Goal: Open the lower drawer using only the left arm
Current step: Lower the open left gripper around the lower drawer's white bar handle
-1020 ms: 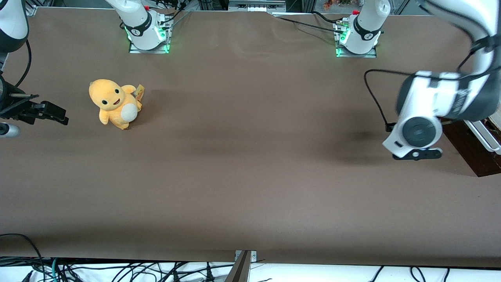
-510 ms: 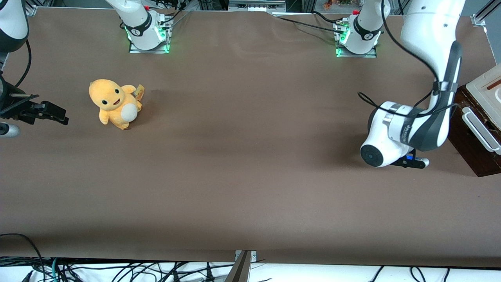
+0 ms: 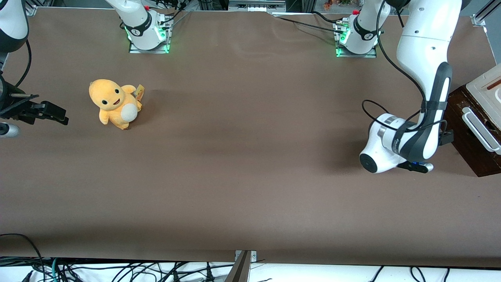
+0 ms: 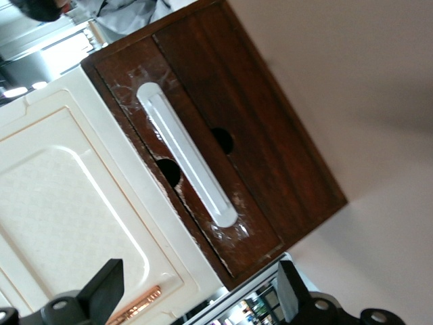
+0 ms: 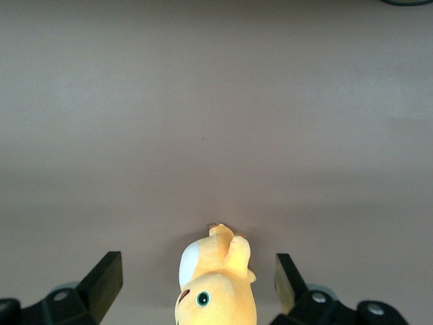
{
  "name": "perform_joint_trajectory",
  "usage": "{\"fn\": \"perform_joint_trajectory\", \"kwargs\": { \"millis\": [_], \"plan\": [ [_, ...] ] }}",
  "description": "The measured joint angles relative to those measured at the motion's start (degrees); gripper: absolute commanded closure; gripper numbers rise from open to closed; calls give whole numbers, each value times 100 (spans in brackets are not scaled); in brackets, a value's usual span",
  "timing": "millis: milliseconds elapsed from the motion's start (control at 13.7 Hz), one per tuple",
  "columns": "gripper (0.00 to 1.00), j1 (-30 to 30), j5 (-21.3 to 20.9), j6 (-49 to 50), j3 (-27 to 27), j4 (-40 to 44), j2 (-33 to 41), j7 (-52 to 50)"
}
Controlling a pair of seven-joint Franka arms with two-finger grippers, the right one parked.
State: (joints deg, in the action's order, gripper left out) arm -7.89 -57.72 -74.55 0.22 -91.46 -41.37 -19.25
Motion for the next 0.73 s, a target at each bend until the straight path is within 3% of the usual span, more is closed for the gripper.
{"fn": "perform_joint_trajectory", "kwargs": {
  "millis": [729],
  "plan": [
    [0,509,-529,-3,222,9,-543,-871]
  ]
}}
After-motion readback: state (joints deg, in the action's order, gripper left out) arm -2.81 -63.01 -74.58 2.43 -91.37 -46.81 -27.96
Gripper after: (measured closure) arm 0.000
